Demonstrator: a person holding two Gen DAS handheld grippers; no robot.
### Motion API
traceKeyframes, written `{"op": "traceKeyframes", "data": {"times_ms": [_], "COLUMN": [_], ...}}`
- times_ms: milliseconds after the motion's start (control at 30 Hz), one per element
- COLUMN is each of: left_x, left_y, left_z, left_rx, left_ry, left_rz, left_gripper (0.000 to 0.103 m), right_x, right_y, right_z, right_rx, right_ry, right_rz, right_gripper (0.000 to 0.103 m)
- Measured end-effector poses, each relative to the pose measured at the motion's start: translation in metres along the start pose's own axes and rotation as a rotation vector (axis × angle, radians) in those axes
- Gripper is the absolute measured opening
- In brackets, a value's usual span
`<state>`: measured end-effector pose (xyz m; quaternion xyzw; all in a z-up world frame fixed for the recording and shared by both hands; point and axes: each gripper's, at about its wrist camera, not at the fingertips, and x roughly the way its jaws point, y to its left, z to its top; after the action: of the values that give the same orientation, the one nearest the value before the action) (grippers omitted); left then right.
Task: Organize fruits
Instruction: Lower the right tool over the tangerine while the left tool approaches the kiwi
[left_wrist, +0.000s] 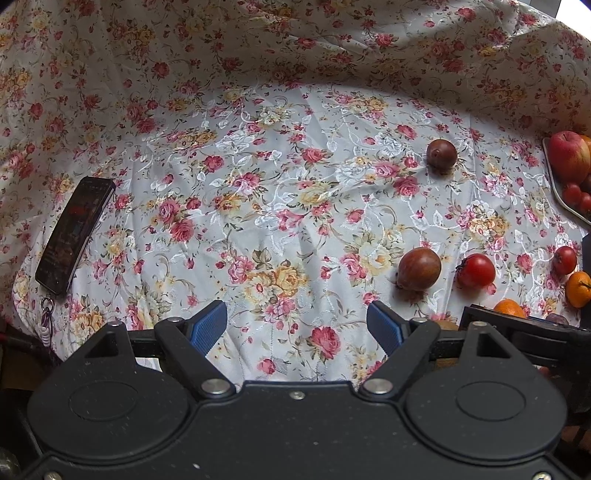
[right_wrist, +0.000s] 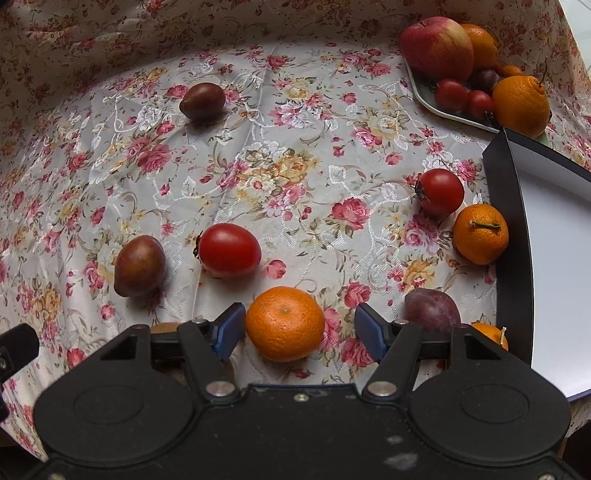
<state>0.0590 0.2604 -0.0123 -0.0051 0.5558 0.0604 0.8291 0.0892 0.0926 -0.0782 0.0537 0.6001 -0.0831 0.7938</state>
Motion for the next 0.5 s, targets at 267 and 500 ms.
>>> {"op": "traceKeyframes", "data": {"times_ms": [267,500], "left_x": [0.013,0.01], "left_y": [-0.007,-0.002], "left_z": [-0.022,-0.05], "left_rx": [-0.015,-0.123], "left_ry": [0.094,0.163], "left_rz": [-0.06,-0.151], "left_gripper": [0.084,0.083], "right_x": [0.004,0.007], "right_y": [0.001,-0.003], "right_z": [-0.002,0.001], "right_rx": [0.033,0.034], "right_ry": [-0.002,0.013], "right_rz": [-0.012,0.005], "right_gripper": [0.076,0.078]}}
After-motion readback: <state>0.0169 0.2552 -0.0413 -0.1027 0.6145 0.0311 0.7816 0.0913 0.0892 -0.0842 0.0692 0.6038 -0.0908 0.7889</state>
